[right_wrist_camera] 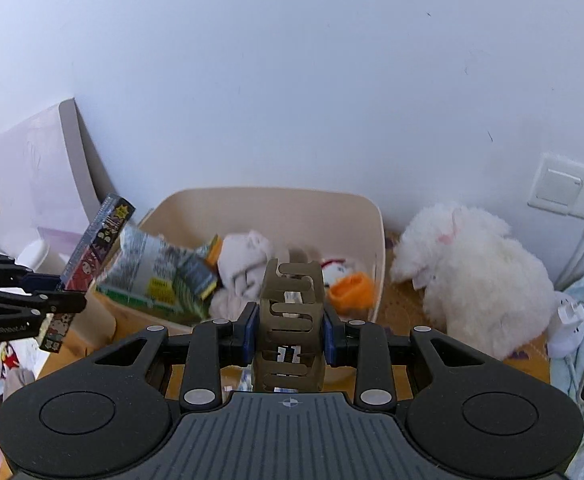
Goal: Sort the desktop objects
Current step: 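Lift the striped box and hair clip and carry both over the basket, then open both tools to drop the striped box and hair clip into the basket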
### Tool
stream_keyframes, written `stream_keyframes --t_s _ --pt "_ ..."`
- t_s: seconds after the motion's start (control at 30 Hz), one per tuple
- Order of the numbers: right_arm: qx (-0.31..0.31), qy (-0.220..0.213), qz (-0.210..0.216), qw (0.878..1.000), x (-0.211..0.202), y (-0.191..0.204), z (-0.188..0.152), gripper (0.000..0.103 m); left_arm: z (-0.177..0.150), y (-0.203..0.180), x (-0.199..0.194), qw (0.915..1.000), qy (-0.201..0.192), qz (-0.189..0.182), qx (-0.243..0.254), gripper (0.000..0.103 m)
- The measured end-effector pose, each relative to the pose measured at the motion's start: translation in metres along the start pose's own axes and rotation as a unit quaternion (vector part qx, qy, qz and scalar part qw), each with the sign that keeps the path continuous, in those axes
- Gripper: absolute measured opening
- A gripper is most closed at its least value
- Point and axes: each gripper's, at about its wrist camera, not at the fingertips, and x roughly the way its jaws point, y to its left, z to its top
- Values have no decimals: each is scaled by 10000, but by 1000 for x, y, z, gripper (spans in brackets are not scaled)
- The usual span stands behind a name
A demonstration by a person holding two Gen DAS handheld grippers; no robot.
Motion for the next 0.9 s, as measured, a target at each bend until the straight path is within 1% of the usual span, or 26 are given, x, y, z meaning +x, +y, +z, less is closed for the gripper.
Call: stream_keyframes --t_s 0.23,0.37,0.5,0.73,0.9 --pt "270 -125 -81 9995 26 4 28 30 31 -7 19 9998 -128 72 -96 23" --pt "635 -68 -161 9978 47 0 36 30 45 -11 34 9997 -113 95 -184 23" --pt "861 69 -277 9959 68 -5 37 30 53 -12 53 9995 -34 149 -288 23" --pt "844 267 -511 9948 94 -14 32 30 60 -6 89 9975 172 217 -656 23" --pt "755 442 -681 9938 112 -17 28 29 61 -16 102 9978 252 159 -598 23"
